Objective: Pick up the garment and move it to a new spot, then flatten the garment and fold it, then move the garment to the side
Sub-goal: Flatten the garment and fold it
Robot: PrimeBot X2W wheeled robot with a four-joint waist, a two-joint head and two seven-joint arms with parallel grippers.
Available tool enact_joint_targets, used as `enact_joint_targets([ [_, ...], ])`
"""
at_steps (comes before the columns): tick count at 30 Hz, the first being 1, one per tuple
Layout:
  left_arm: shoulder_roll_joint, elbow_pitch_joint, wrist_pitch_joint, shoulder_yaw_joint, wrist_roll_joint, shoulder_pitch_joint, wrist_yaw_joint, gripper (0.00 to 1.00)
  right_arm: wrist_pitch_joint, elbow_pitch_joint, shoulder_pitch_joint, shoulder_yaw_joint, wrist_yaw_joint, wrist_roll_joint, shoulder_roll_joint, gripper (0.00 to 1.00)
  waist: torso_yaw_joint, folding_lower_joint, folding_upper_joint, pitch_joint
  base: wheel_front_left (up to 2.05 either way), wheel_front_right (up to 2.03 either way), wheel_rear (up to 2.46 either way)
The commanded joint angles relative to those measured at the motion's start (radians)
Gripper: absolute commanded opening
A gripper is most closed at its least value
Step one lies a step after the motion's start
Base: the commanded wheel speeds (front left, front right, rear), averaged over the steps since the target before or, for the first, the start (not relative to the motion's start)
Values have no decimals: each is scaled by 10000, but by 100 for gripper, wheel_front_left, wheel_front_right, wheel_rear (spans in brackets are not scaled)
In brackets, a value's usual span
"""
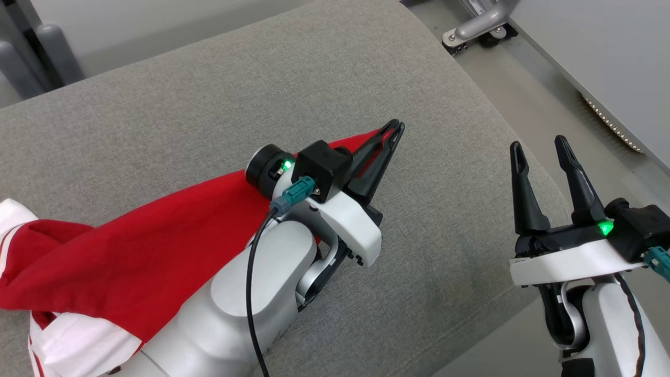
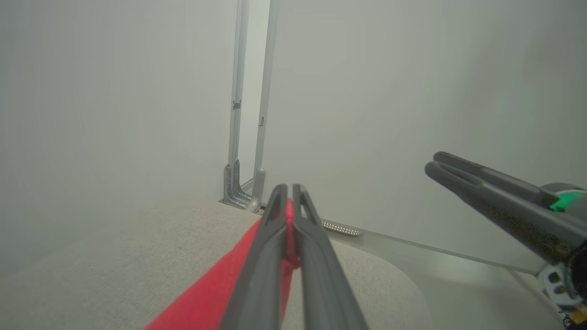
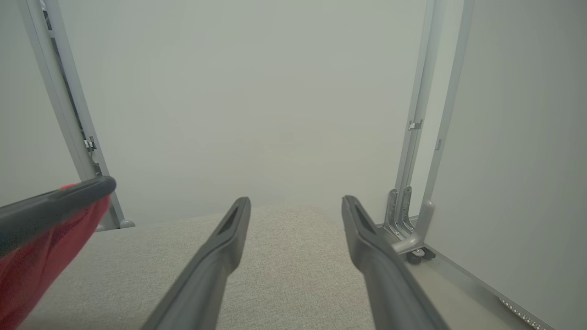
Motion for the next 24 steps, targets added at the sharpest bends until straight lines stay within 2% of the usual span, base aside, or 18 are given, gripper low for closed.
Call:
enact_joint_targets([
  [1, 50, 129, -8, -151, -137, 13, -56, 0, -48, 50, -3, -10, 2, 67, -60, 100, -54, 0, 0, 39, 0, 0, 0],
  [2, 48, 265, -8, -305, -198, 77, -60, 11, -50, 60, 0, -25, 2, 63, -61, 100, -50, 0, 0, 42, 0, 0, 0],
  [3, 47, 432, -8, -451, -275, 119, -45, 60, -50, 67, -1, -41, 2, 60, -63, 100, -32, 0, 0, 43, 0, 0, 0],
  [4, 45, 612, -8, -620, -371, 150, -103, 100, -50, 74, -5, -63, 2, 48, -64, 100, 4, 0, 0, 39, 0, 0, 0],
  [9, 42, 1132, -8, -1022, -674, -97, -112, 100, -49, 101, -51, -204, 2, -137, -63, 100, 349, 0, 0, -37, 0, 0, 0],
  [14, 39, 1032, -8, -689, -818, -227, -49, 100, -49, 102, -33, -322, 2, -419, -66, 100, 881, 0, 0, -309, 0, 0, 0],
  [20, 40, 611, -7, 392, -246, -105, 54, 100, -50, 9, 213, -656, 2, -947, -68, 100, 1945, 0, 0, -807, 0, 0, 0],
  [24, 51, 449, -7, 1542, 659, 326, 98, 100, -50, -40, 337, -750, 2, -1335, -63, 100, 2780, 0, 0, -1137, 0, 0, 0],
])
